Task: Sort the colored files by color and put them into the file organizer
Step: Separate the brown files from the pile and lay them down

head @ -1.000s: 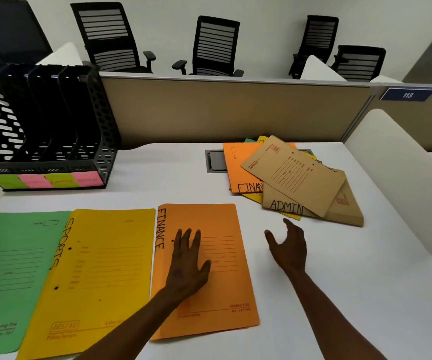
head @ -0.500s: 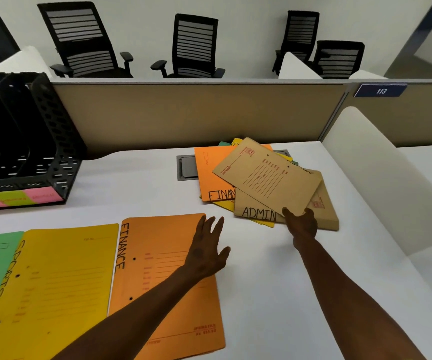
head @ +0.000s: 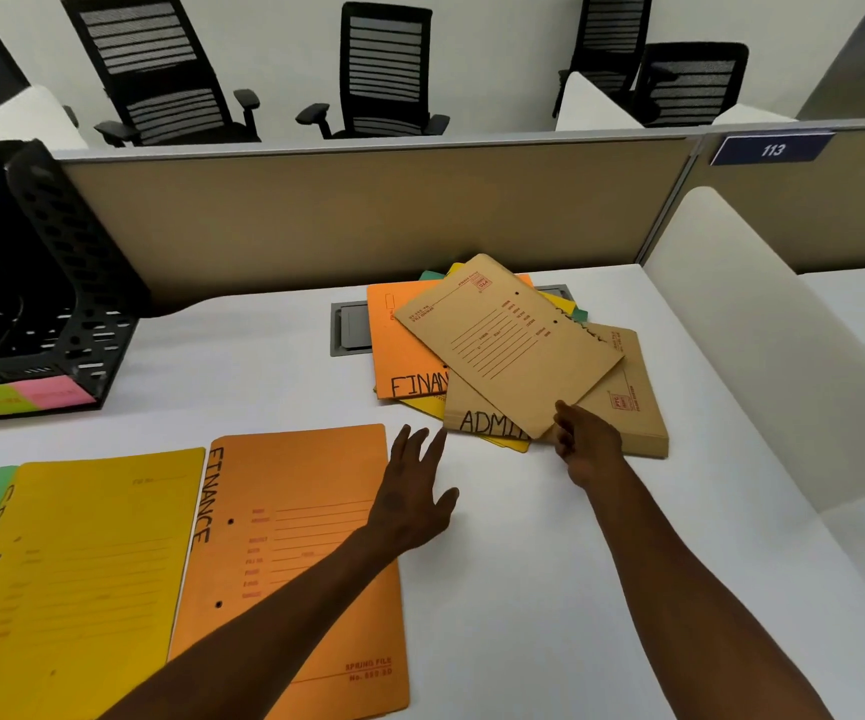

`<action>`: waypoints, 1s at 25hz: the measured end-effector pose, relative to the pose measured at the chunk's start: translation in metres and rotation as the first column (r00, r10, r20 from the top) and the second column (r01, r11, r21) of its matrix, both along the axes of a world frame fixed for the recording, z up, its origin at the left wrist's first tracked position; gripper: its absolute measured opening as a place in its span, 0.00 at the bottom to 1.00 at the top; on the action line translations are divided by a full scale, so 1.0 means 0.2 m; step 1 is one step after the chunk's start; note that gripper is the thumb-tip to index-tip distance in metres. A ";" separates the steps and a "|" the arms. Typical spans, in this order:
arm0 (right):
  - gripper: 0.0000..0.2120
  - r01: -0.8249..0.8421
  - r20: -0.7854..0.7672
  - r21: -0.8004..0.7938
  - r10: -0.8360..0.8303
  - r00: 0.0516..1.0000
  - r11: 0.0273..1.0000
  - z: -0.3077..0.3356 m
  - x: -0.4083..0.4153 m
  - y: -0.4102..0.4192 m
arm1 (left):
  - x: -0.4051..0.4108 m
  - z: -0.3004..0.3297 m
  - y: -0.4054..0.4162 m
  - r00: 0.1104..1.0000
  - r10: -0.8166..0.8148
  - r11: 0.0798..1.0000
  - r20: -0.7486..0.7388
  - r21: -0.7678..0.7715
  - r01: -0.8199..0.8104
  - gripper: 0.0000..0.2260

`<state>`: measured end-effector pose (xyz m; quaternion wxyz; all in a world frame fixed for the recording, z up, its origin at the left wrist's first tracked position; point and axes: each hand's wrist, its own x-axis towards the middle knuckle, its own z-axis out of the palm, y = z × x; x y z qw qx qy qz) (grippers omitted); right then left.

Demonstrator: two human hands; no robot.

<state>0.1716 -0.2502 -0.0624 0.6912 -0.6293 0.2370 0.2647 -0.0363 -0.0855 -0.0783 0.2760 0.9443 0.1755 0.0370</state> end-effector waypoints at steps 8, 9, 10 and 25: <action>0.29 0.020 0.178 -0.413 0.059 0.982 0.911 -0.05 -0.10 0.12 | 0.05 0.02 -0.04 1.000 0.024 1.000 0.017 0.005 -0.024 0.36; 0.29 0.059 0.178 -0.370 0.009 0.984 0.927 -0.05 -0.12 0.14 | 0.03 0.01 -0.04 1.000 0.028 1.000 0.012 0.010 -0.028 0.36; 0.29 0.091 0.166 -0.340 -0.036 0.985 0.936 -0.06 -0.12 0.16 | 0.02 0.01 -0.04 1.000 0.030 0.999 0.006 0.015 -0.030 0.36; 0.15 -0.051 0.272 0.391 -0.063 0.960 0.919 0.25 -0.13 0.07 | 0.02 0.29 0.12 0.984 0.029 0.999 0.173 0.022 -0.033 0.35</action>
